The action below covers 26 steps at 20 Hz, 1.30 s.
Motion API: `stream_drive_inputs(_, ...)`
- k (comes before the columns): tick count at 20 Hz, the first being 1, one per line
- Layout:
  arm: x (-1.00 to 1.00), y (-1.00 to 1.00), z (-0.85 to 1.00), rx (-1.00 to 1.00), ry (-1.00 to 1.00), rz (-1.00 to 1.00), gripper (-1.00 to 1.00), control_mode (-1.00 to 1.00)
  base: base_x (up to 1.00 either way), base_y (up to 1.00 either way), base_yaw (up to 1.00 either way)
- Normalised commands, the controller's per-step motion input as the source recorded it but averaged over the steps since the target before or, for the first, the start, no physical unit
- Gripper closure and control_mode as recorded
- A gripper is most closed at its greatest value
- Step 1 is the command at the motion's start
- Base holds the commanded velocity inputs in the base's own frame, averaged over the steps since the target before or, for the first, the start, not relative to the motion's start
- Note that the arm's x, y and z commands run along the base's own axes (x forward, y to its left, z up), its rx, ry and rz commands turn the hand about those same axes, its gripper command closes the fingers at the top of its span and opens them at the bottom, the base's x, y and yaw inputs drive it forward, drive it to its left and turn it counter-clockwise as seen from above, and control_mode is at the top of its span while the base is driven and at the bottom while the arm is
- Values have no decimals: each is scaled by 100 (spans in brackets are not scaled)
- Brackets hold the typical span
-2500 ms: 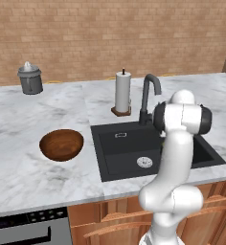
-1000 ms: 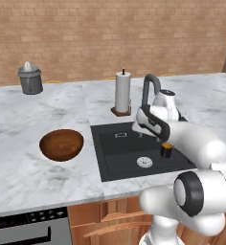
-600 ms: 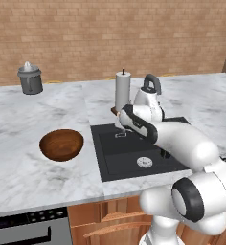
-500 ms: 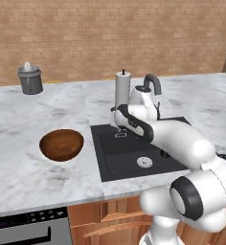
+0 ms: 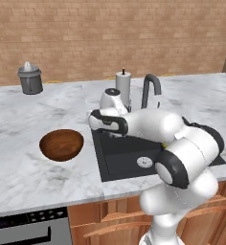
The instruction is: Pick the mug and place it in the sink. Pick the bowl and place it in the open cabinet and then close the cabinet.
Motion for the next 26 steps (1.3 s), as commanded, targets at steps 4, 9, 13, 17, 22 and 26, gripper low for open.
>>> stream_drive_inputs(4, 76, 98, 0, -7, 2, 0, -100, -100, 0, 0, 0)
stream_drive_inputs(9, 21, 59, -5, -7, 2, 0, -100, -100, 0, 0, 0)
stream_drive_inputs(13, 0, 4, -7, 0, 6, 0, -100, -100, 0, 0, 0)
stream_drive_inputs(17, 0, 2, -35, 0, 13, 0, -100, -100, 0, 0, 0)
stream_drive_inputs(22, -1, 0, -45, 0, 13, 0, -100, -100, 0, 0, 0)
stream_drive_inputs(26, -1, 1, -35, 0, 3, 0, -100, -100, 0, 0, 0)
